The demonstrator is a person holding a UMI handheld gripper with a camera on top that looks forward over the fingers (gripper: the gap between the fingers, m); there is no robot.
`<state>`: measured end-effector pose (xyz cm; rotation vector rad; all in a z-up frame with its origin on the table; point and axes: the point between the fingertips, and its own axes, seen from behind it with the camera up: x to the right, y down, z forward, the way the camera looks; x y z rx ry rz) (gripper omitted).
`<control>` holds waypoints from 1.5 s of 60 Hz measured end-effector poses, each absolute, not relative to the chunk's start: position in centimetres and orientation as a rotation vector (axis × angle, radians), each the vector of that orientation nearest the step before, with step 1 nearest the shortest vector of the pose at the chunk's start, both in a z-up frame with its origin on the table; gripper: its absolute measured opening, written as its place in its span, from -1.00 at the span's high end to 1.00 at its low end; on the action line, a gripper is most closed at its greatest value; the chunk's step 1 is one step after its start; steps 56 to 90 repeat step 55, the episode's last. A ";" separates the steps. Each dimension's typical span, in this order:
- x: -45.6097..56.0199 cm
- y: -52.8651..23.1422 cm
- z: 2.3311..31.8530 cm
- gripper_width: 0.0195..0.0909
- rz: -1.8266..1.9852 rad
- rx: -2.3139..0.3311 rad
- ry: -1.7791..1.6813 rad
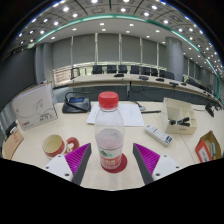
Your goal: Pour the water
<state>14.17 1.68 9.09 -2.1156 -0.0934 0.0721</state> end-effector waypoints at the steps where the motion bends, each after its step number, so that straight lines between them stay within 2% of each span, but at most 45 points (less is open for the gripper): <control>1: 14.2 1.1 9.4 -0.86 0.060 -2.124 -0.087; 23: 9.4 -17.9 17.3 -0.87 -0.062 -2.282 -0.003; 36: 6.4 -26.0 19.8 -0.87 -0.096 -2.288 -0.003; 55: 4.1 -29.1 21.4 -0.87 -0.139 -2.264 -0.076; 90: 4.1 -29.1 21.4 -0.87 -0.139 -2.264 -0.076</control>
